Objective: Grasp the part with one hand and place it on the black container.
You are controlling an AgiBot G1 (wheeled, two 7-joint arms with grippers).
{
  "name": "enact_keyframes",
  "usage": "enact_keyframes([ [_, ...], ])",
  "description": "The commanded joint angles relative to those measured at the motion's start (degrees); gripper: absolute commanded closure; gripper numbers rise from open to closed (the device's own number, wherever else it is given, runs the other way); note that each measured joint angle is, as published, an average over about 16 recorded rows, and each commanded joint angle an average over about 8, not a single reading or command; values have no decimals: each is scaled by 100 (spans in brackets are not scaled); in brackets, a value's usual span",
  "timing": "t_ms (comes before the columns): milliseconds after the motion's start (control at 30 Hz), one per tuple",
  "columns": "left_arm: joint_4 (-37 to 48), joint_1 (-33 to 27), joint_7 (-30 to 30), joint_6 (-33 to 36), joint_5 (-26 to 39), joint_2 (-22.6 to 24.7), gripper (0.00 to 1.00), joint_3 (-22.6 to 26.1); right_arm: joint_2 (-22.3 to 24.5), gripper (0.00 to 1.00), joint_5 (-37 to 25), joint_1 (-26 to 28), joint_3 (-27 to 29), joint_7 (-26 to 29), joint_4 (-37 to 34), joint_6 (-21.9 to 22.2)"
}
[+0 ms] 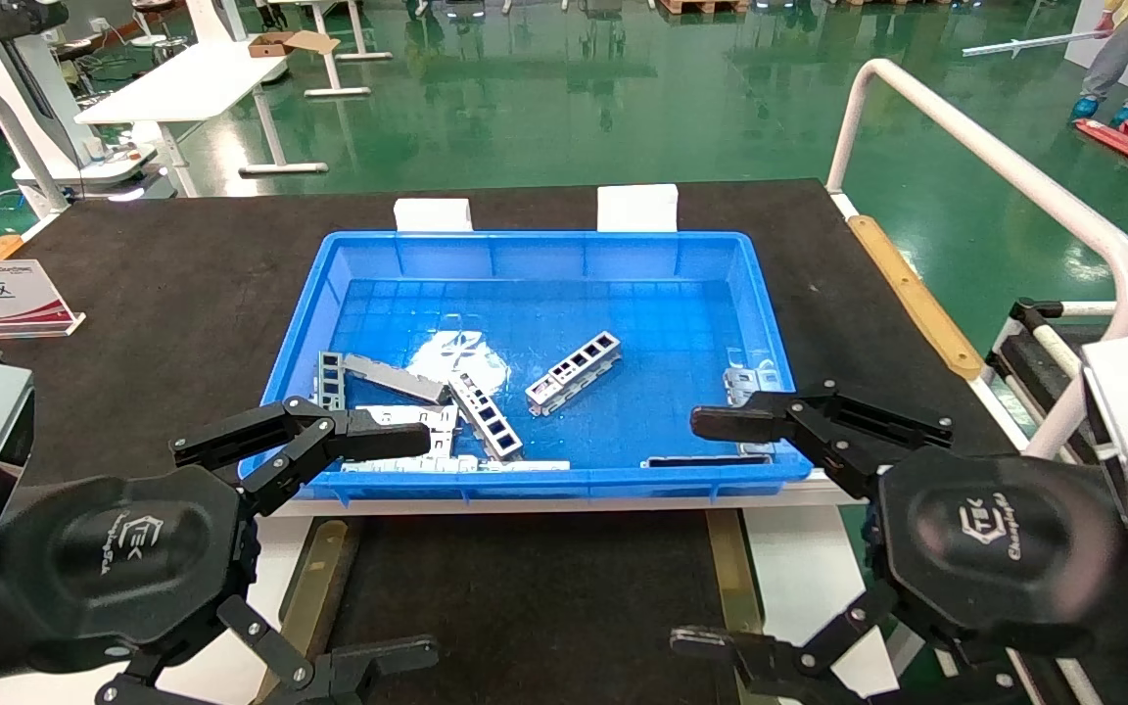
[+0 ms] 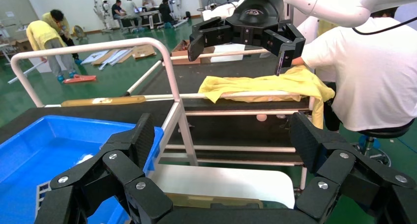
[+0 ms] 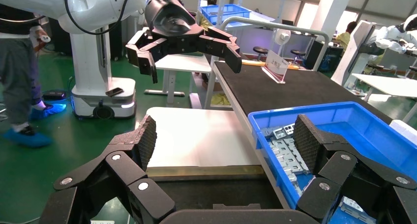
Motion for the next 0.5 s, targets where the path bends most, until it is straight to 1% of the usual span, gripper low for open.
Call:
enact_keyframes([
  [33,0,0,0,0,0,0,0,0,0,0,0,0,0,0,0,0],
  [500,0,0,0,0,0,0,0,0,0,0,0,0,0,0,0,0],
])
